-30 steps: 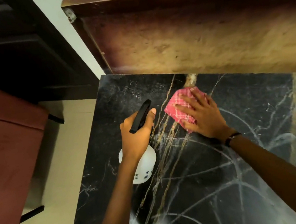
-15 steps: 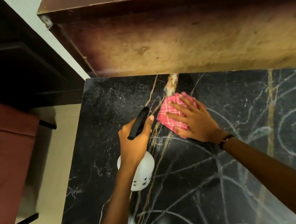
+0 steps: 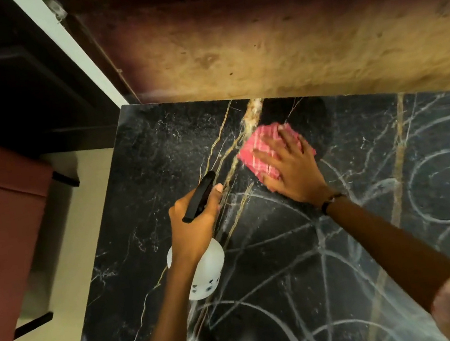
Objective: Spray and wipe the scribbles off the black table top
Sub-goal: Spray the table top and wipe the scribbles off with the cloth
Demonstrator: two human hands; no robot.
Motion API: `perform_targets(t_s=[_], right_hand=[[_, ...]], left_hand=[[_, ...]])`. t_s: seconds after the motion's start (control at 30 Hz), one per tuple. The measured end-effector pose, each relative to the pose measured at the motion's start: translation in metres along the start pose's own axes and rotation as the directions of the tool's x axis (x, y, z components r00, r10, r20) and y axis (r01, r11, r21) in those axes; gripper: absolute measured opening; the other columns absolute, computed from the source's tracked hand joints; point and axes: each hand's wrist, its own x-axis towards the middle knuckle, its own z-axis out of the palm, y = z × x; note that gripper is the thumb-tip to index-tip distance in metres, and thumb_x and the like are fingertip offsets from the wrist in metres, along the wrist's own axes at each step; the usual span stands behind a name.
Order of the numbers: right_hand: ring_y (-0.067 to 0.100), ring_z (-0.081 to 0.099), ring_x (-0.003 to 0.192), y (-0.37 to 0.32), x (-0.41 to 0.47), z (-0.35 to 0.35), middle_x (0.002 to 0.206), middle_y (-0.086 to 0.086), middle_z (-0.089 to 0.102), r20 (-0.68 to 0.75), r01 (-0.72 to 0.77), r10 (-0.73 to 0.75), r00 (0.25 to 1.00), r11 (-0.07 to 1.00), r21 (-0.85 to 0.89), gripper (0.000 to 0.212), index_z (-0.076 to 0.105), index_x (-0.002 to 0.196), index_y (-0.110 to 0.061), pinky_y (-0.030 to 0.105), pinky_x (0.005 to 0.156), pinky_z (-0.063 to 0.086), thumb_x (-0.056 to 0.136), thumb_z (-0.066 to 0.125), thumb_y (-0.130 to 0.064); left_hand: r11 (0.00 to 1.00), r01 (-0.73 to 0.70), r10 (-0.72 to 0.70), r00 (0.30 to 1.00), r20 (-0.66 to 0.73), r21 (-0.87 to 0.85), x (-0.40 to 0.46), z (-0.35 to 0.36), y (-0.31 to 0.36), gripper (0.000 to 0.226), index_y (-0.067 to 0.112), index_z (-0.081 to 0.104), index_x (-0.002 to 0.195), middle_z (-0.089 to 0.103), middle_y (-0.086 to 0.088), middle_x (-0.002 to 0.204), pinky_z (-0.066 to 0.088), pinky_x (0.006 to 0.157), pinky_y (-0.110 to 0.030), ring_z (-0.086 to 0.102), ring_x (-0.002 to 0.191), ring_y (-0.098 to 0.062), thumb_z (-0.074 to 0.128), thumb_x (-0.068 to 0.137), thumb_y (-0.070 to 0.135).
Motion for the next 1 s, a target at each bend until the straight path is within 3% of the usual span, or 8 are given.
perform_targets(t_s=[0.1,0.2,0.37,0.47,0.67,0.8,0.9,1.0], right_hand=[[0.038,0.014,0.147,-0.017,-0.077,0.003,0.157,0.006,0.028,-0.007,0.132,-0.132,0.991,0.991,0.01,0.058,0.039,0.143,-0.035,0.062,0.115,0.015,0.092,0.032,-0.062],[0.034,0.015,0.147,-0.004,-0.109,-0.003,0.157,0.003,0.026,0.011,0.216,-0.216,0.976,0.976,0.012,0.057,0.036,0.143,-0.037,0.059,0.114,0.02,0.093,0.026,-0.061],[0.041,0.016,0.145,-0.024,-0.041,-0.007,0.156,0.008,0.029,0.019,-0.095,0.095,0.995,0.995,0.031,0.064,0.04,0.143,-0.031,0.065,0.11,0.024,0.087,0.037,-0.062],[0.044,0.016,0.145,-0.065,0.001,-0.003,0.156,0.008,0.03,0.022,-0.147,0.146,0.989,0.989,0.036,0.064,0.04,0.143,-0.031,0.067,0.111,0.019,0.087,0.048,-0.061],[0.039,0.014,0.146,-0.145,-0.078,0.019,0.155,0.006,0.033,0.018,0.108,-0.109,0.994,0.993,0.054,0.064,0.038,0.143,-0.035,0.067,0.111,0.019,0.087,0.043,-0.065],[0.035,0.01,0.148,-0.121,-0.145,0.015,0.159,0.002,0.022,0.03,0.213,-0.213,0.977,0.977,0.014,0.061,0.032,0.146,-0.039,0.062,0.114,0.018,0.091,0.032,-0.064],[0.036,0.011,0.147,-0.102,-0.121,0.002,0.159,0.005,0.021,0.043,0.043,-0.043,0.998,0.999,0.012,0.064,0.032,0.146,-0.036,0.062,0.111,0.024,0.09,0.027,-0.065],[0.04,0.008,0.147,-0.116,-0.059,-0.001,0.16,0.004,0.017,0.035,-0.209,0.207,0.978,0.977,0.041,0.067,0.028,0.147,-0.036,0.063,0.114,0.015,0.087,0.026,-0.066]], left_hand=[[1.0,0.02,-0.02,1.0,-0.007,0.022,-0.009,-0.008,-0.004,0.044,0.0,0.063,0.072,0.054,-0.027,0.061,0.032,0.04,-0.021,0.038,0.039,-0.009,0.065,0.083,0.042],[0.999,0.044,-0.043,0.999,-0.012,0.023,-0.019,-0.021,-0.007,0.04,0.001,0.064,0.074,0.058,-0.029,0.067,0.035,0.04,-0.021,0.041,0.041,-0.011,0.065,0.083,0.04],[0.995,0.103,-0.103,0.995,-0.009,0.002,-0.042,-0.04,-0.017,0.037,0.008,0.063,0.067,0.054,-0.007,0.052,0.036,0.042,-0.018,0.043,0.04,-0.006,0.067,0.081,0.042],[0.992,0.128,-0.128,0.992,-0.012,-0.002,-0.052,-0.048,-0.025,0.042,0.003,0.063,0.07,0.054,-0.017,0.056,0.038,0.048,-0.026,0.044,0.044,-0.012,0.068,0.079,0.044],[0.989,0.145,-0.146,0.989,-0.021,-0.022,-0.067,-0.067,-0.038,0.039,0.01,0.064,0.066,0.054,0.002,0.049,0.036,0.043,-0.019,0.041,0.038,-0.006,0.069,0.077,0.047],[0.993,0.121,-0.121,0.993,-0.002,-0.013,-0.08,-0.08,-0.043,0.035,0.014,0.063,0.062,0.049,0.007,0.042,0.035,0.041,-0.015,0.04,0.036,-0.003,0.068,0.081,0.043],[0.99,0.127,-0.126,0.992,0.026,-0.062,-0.091,-0.091,-0.046,0.032,0.021,0.064,0.058,0.051,0.01,0.041,0.035,0.041,-0.01,0.043,0.035,-0.001,0.067,0.083,0.04],[0.991,0.119,-0.118,0.993,0.023,-0.06,-0.102,-0.102,-0.05,0.028,0.028,0.066,0.057,0.055,0.012,0.042,0.037,0.043,-0.007,0.048,0.037,0.002,0.067,0.084,0.039]])
